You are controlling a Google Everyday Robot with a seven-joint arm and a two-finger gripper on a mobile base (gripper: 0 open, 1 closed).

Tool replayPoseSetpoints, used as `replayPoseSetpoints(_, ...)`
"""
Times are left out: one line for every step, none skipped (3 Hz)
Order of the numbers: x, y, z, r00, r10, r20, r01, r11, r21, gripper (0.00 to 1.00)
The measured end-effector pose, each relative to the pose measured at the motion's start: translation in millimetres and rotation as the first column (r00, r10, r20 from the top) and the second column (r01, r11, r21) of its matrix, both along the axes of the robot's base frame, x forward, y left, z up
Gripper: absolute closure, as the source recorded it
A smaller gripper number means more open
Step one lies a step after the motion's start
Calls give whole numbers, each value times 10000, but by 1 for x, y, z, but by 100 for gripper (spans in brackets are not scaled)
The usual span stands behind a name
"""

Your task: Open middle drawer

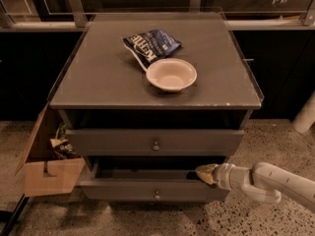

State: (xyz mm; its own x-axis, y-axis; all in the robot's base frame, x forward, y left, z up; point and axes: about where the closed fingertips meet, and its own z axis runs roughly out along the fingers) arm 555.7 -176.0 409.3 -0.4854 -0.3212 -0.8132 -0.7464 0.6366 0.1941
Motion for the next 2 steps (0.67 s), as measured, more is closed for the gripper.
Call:
replayPoseSetpoints(0, 0, 0, 10000, 0, 0, 0, 10000, 0, 100)
replayPoseSetpoints(-4, 15, -6, 9983, 517, -279, -523, 9984, -212, 100)
